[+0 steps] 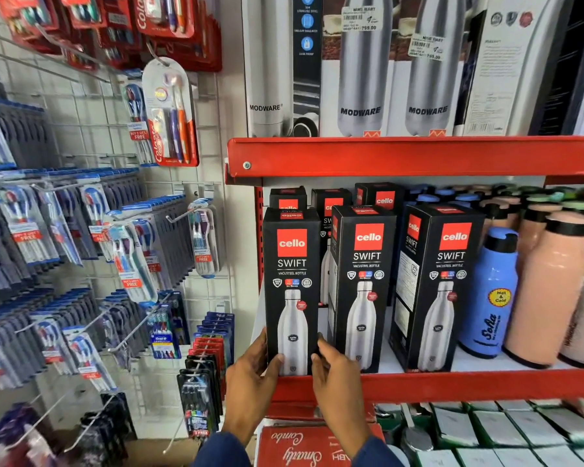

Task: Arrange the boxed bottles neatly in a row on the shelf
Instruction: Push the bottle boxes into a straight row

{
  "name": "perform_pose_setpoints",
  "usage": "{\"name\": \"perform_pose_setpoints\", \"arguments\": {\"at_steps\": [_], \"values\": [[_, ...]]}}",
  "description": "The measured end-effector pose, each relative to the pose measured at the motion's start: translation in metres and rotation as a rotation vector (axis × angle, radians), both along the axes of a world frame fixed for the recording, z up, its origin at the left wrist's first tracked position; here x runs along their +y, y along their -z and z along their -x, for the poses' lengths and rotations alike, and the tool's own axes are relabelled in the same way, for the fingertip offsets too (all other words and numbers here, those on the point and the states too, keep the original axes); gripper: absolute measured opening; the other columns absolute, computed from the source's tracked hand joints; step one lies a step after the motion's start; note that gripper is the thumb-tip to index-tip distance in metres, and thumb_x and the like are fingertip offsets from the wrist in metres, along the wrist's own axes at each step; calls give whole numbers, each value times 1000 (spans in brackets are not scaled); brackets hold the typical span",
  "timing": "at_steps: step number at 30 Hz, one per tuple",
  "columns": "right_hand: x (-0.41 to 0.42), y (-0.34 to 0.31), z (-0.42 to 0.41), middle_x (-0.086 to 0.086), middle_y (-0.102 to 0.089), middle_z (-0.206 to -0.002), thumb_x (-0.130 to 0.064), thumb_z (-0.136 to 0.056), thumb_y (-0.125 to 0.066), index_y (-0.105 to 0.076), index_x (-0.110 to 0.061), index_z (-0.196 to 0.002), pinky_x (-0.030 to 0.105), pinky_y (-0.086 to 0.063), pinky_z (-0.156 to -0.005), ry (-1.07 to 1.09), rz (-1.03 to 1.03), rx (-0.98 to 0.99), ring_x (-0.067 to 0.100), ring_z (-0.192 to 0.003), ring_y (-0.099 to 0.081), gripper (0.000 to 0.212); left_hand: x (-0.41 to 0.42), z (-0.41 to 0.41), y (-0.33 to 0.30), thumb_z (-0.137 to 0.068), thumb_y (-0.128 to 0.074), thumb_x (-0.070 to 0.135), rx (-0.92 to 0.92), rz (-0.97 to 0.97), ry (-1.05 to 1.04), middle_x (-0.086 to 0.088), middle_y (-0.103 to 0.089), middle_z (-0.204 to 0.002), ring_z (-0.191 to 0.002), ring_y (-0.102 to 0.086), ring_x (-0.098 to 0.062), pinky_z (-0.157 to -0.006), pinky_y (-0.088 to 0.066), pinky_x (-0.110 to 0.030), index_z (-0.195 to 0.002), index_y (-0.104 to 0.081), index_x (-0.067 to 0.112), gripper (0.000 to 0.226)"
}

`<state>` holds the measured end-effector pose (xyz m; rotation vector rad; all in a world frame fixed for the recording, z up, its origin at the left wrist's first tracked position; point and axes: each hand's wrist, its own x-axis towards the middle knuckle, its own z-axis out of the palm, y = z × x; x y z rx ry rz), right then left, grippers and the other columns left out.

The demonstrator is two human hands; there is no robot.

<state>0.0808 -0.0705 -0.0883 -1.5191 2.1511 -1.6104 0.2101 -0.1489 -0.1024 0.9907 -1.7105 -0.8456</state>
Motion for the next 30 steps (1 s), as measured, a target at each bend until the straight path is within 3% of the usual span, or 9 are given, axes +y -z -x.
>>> {"name": "perform_pose_setpoints", "arguments": {"at_steps": [4,8,11,15,21,23,25,27,30], "values": [[1,2,0,0,-74,-76,-14,-93,-57,-52,-17,-134,31,-59,-65,-13,5,-21,14,-66,-69,42,3,0,-1,-89,-75,19,5,4,-12,7,-73,-125,-109,-65,13,-99,-50,-11,-146,-52,23,62],[19,6,5,-1,-72,-111,-9,-90,-63,-55,-17,-131,13,-56,-81,-4,65,-111,4,-86,-70,42,13,-3,4,-91,-72,19,141,48,-156,0,-66,-134,-116,-67,-17,-97,-53,-30,-141,-57,22,53],[42,8,18,-4,-73,-110,-12,-86,-68,-64,-21,-120,22,-61,-72,69,157,-151,4,-79,-72,35,35,2,-5,-90,-66,12,195,293,-264,-1,-68,-109,-98,-65,-7,-87,-51,-18,-116,-70,21,27],[62,6,46,-5,-74,-97,-8,-84,-69,-69,-16,-112,2,-51,-64,197,302,-214,-7,-79,-69,28,65,31,-19,-86,-62,14,195,419,-174,5,-73,-91,-92,-66,4,-82,-46,-2,-94,-76,14,16],[65,12,75,3,-73,-112,-14,-87,-66,-62,-22,-125,34,-57,-87,237,210,-165,14,-98,-69,39,83,84,-10,-92,-66,19,-11,159,-24,6,-63,-140,-121,-59,3,-107,-48,-19,-141,-58,18,49],[65,15,79,7,-71,-119,-18,-88,-65,-57,-21,-130,37,-56,-92,214,160,-132,18,-104,-69,43,85,93,-7,-93,-66,25,-68,73,-27,2,-57,-147,-103,-67,1,-98,-53,-14,-148,-49,16,58],[65,17,81,9,-68,-124,-19,-89,-64,-54,-17,-134,35,-53,-97,175,123,-113,18,-108,-67,46,86,98,-4,-93,-66,29,-102,25,-55,-2,-59,-146,-76,-77,-16,-82,-62,-22,-151,-43,15,64],[64,17,85,11,-68,-122,-19,-90,-63,-50,-16,-137,31,-52,-94,147,77,-73,20,-105,-68,49,86,104,-5,-94,-65,30,-125,8,-75,-9,-64,-142,-51,-67,-15,-70,-63,-28,-153,-39,12,67],[59,13,91,14,-69,-120,-18,-92,-60,-44,-17,-140,30,-53,-87,109,-10,-50,26,-99,-70,51,87,112,-11,-97,-62,23,-127,41,-82,-15,-63,-141,-68,-58,11,-80,-46,-2,-155,-34,6,67]]}}
